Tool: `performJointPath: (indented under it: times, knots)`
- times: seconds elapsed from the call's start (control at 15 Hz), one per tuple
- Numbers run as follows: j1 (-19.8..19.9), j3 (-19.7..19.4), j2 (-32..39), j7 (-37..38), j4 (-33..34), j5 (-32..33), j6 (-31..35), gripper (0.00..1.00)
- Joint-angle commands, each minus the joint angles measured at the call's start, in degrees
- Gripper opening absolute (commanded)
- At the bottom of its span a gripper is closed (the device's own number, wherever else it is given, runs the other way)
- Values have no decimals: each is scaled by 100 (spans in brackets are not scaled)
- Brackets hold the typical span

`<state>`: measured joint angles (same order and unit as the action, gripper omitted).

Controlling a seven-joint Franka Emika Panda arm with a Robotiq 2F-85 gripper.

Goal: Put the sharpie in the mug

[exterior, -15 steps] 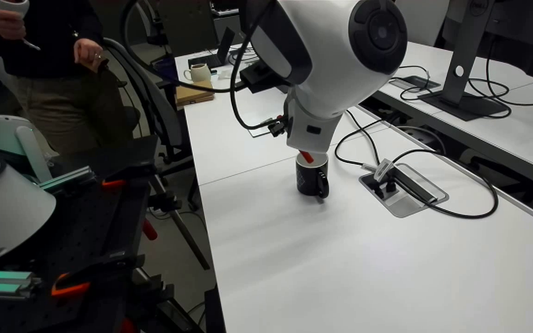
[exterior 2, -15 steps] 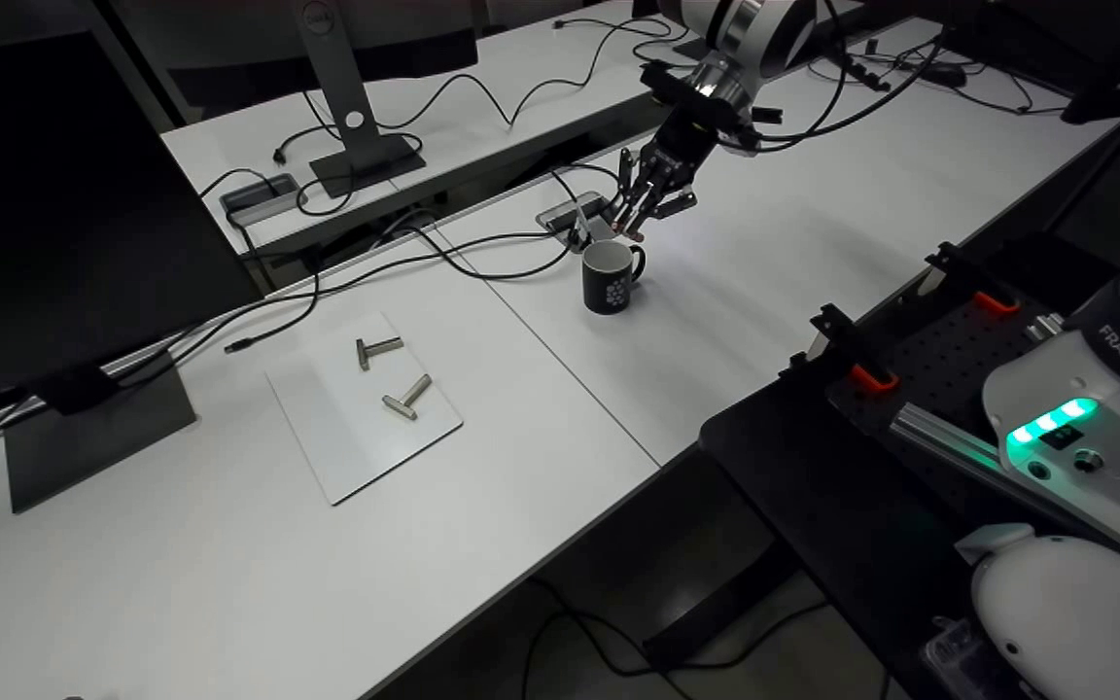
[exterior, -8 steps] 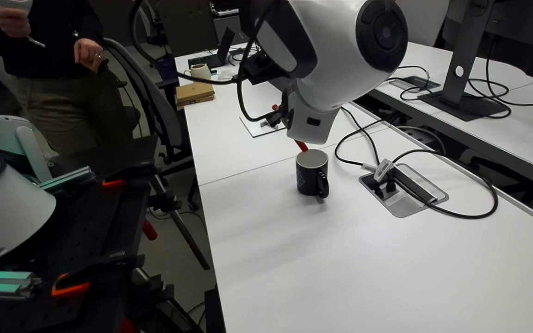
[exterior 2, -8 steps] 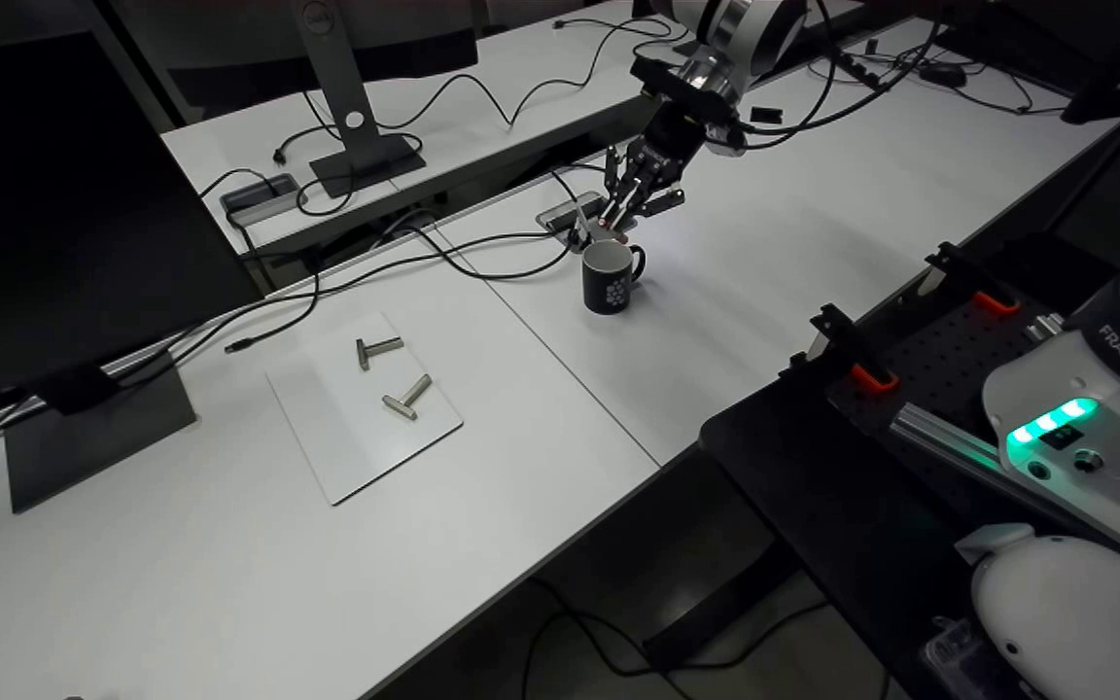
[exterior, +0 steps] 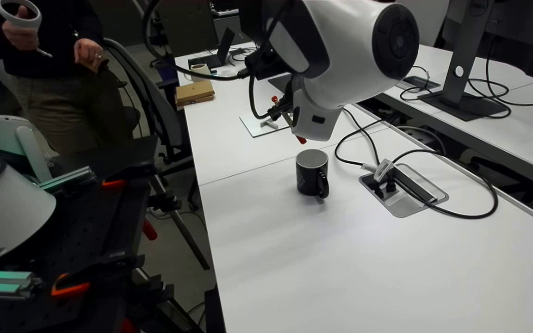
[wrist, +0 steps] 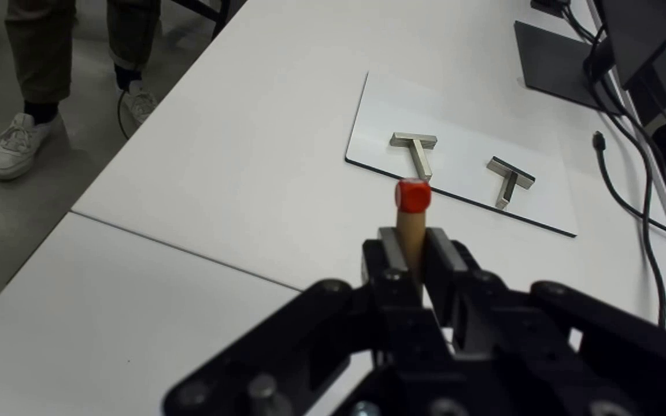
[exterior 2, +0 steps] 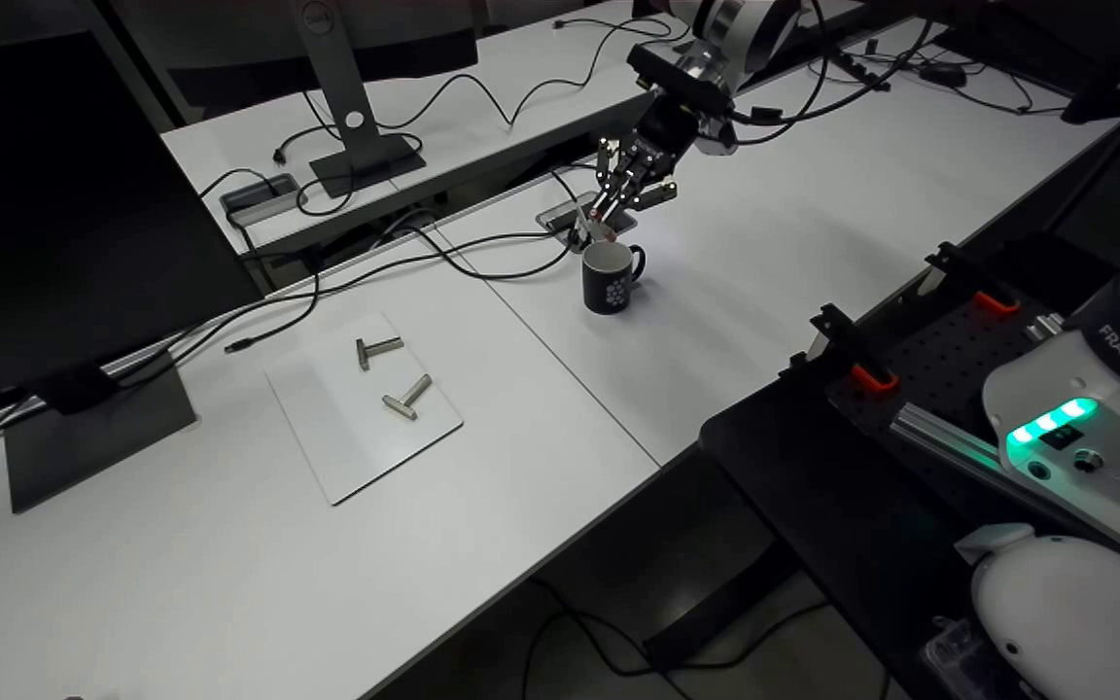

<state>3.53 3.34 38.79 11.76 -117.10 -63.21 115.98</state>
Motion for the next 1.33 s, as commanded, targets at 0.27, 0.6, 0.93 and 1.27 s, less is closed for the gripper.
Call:
performJointPath:
  times: [0.27, 0.6, 0.93, 1.27]
  knots:
    - [-96, -169, 597, 96, 566, -56, -543, 4]
    - [-131, -167, 814, 144, 790, -52, -654, 4]
    - [-88, -175, 982, 142, 986, -156, -640, 4]
    - [-79, -235, 1074, 145, 1083, -270, -580, 4]
